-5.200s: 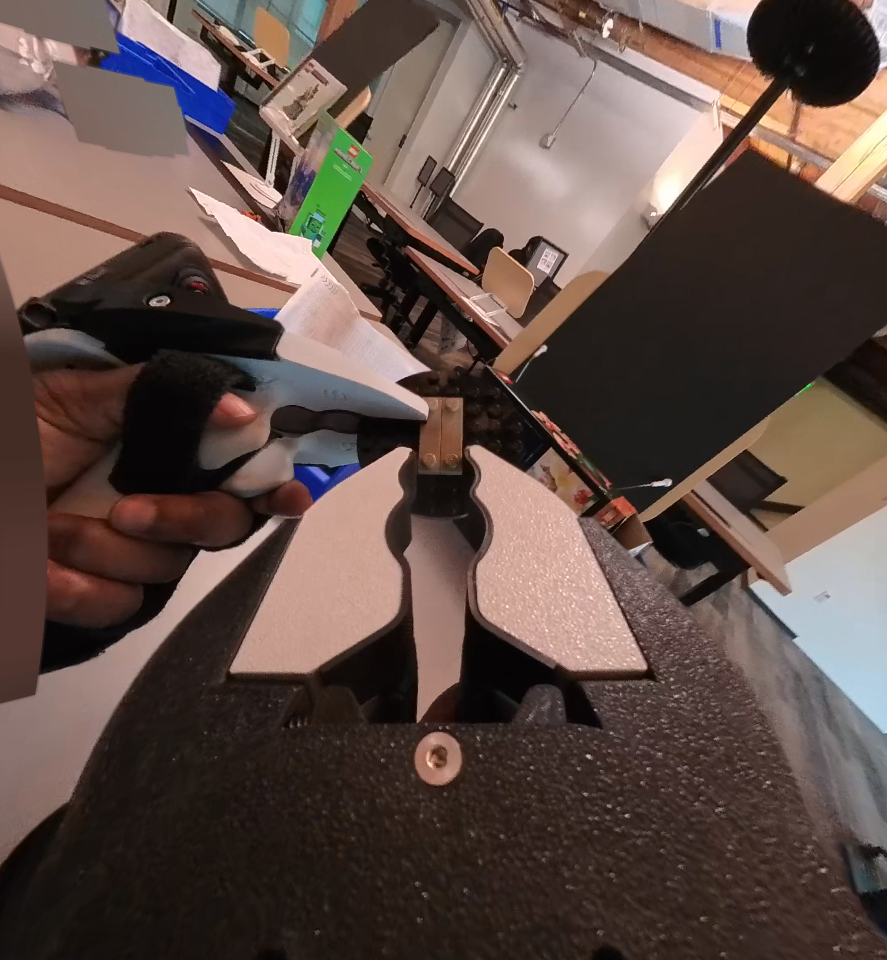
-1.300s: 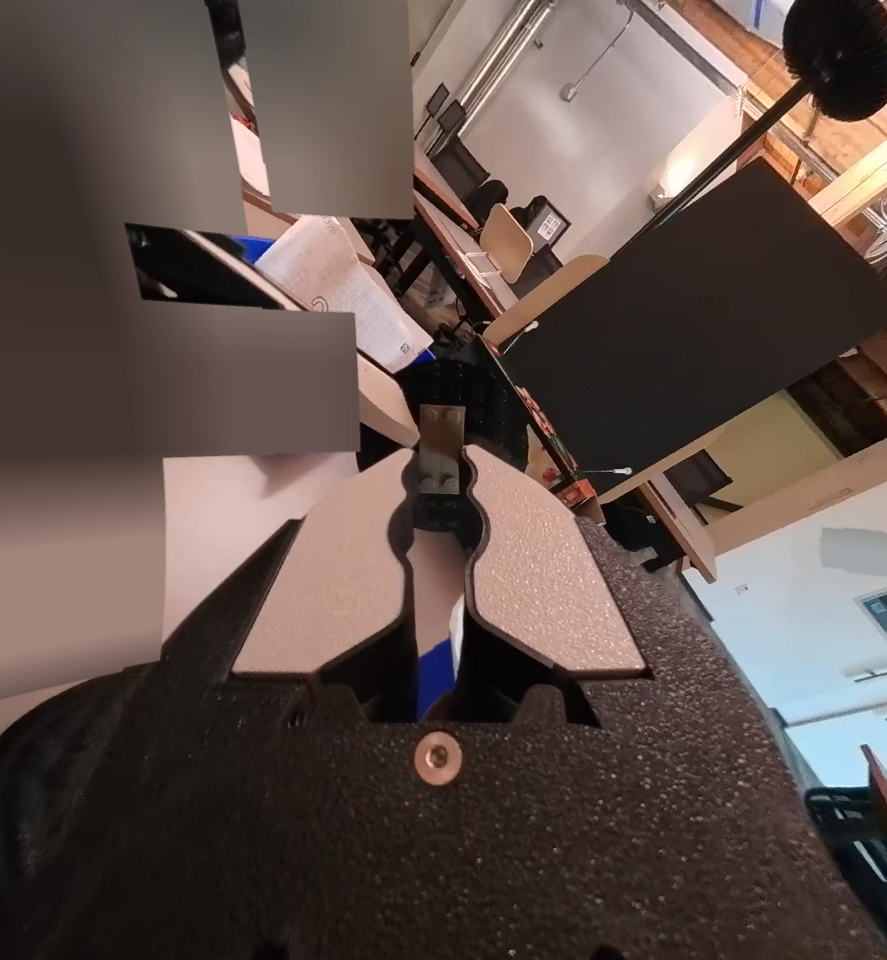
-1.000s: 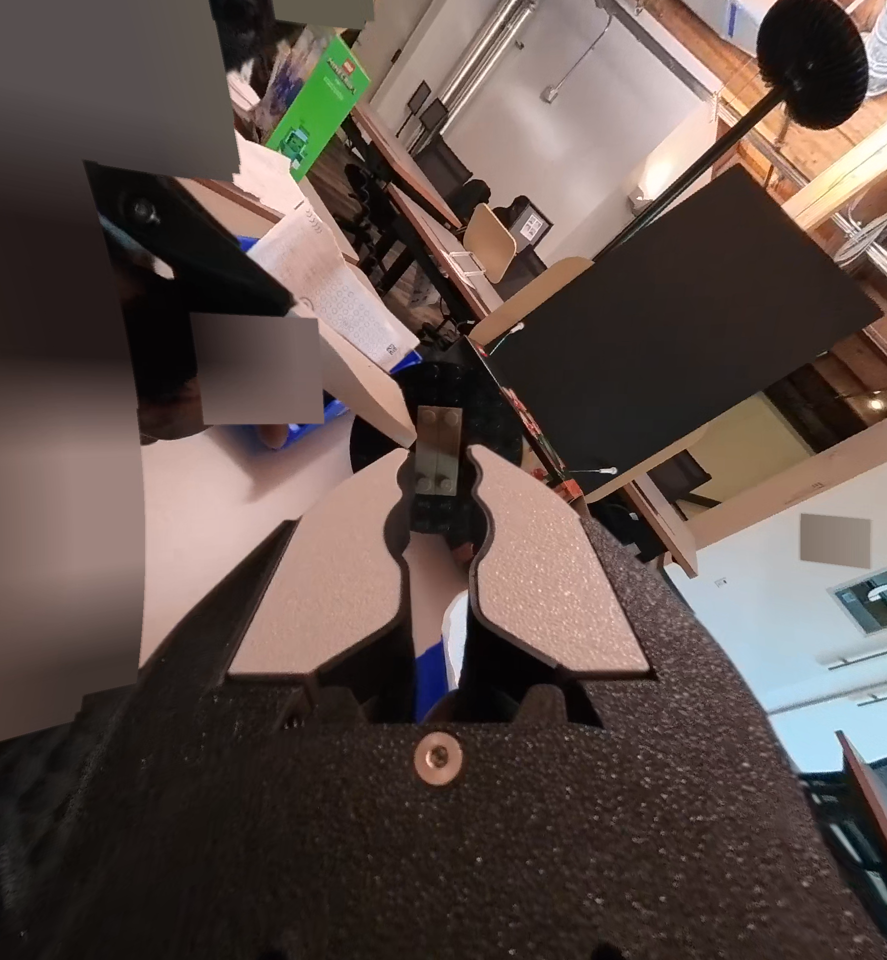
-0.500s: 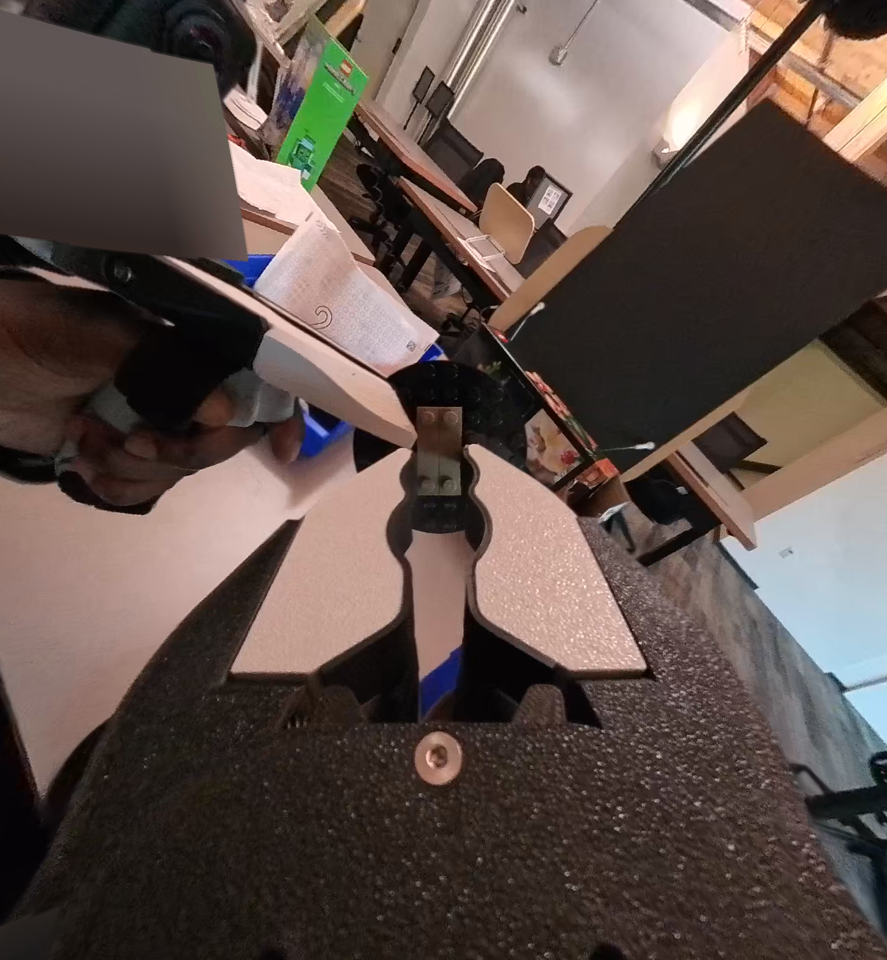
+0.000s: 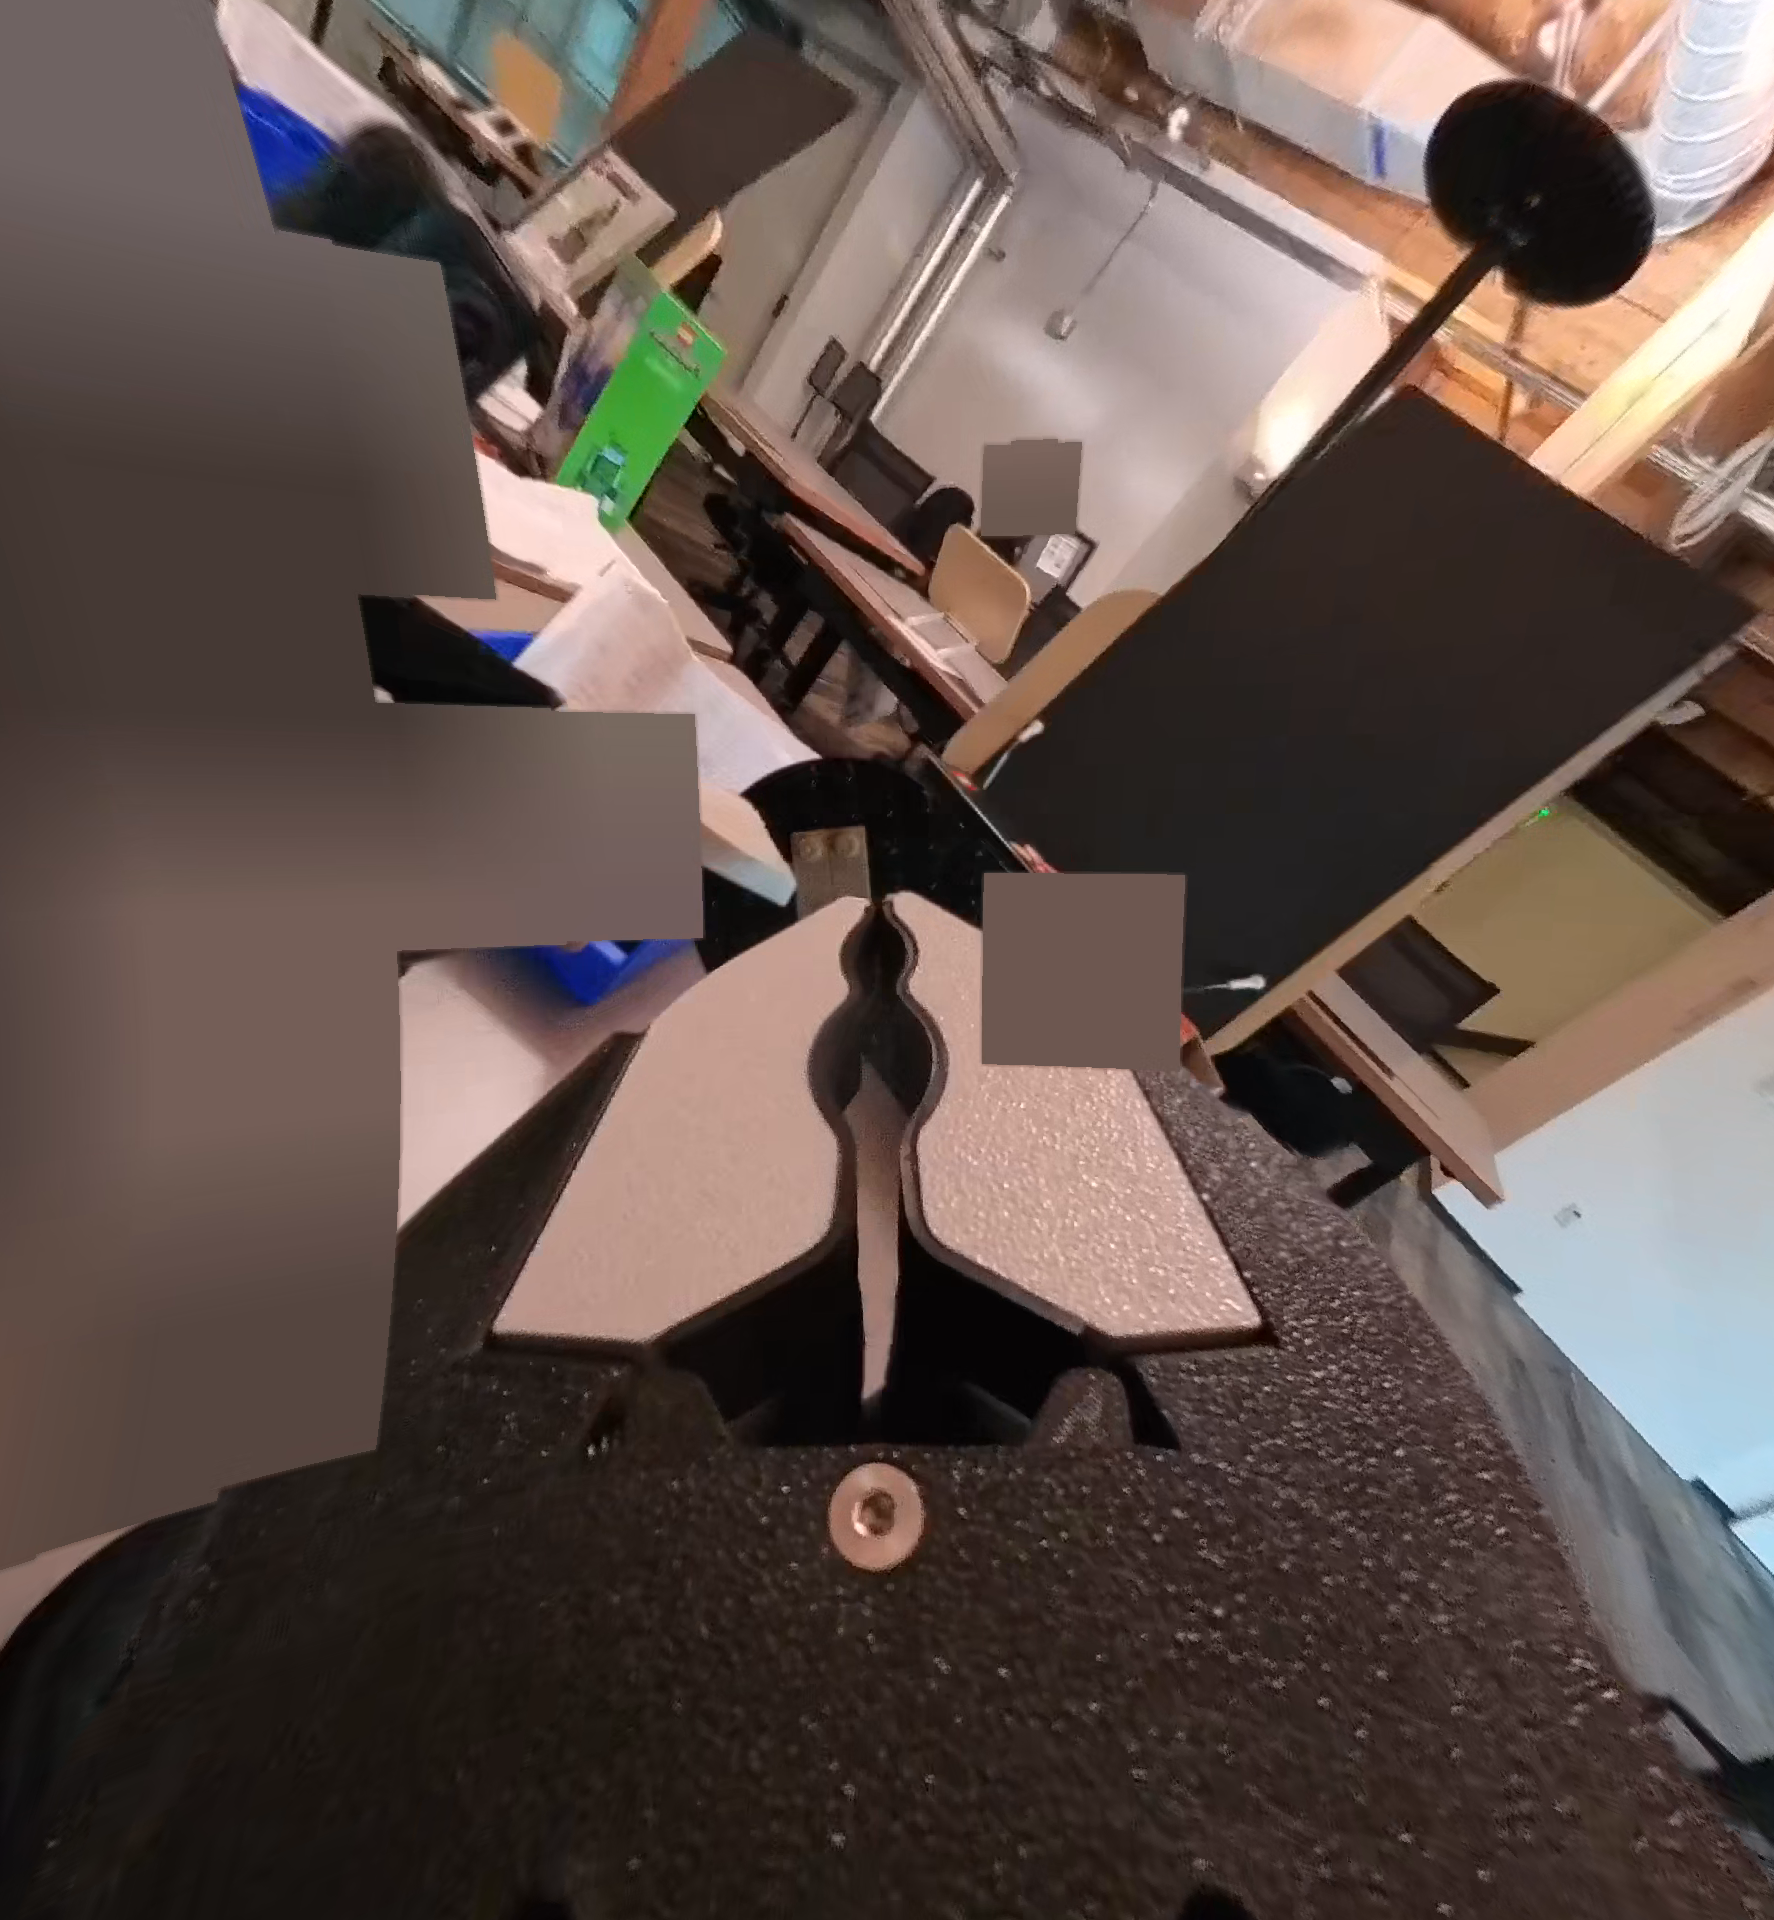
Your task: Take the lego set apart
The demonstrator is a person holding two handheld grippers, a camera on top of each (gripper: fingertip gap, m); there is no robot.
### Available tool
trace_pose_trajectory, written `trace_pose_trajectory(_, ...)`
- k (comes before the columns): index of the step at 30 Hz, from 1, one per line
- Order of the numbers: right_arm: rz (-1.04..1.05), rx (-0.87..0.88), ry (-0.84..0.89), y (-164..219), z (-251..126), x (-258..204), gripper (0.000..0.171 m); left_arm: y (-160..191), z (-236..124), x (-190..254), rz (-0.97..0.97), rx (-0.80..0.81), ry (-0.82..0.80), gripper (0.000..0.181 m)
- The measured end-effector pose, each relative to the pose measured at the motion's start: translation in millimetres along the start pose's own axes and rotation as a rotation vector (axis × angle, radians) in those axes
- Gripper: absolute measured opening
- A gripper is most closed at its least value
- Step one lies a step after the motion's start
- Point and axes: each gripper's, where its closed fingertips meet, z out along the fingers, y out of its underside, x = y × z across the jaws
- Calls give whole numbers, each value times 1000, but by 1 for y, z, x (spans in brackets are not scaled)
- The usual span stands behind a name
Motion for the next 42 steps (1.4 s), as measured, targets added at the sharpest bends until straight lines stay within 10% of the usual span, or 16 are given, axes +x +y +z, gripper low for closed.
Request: trace_pose_trajectory(42, -89, -107, 10, 21, 16, -6, 0, 5, -8, 7, 160, -79, -15, 4)
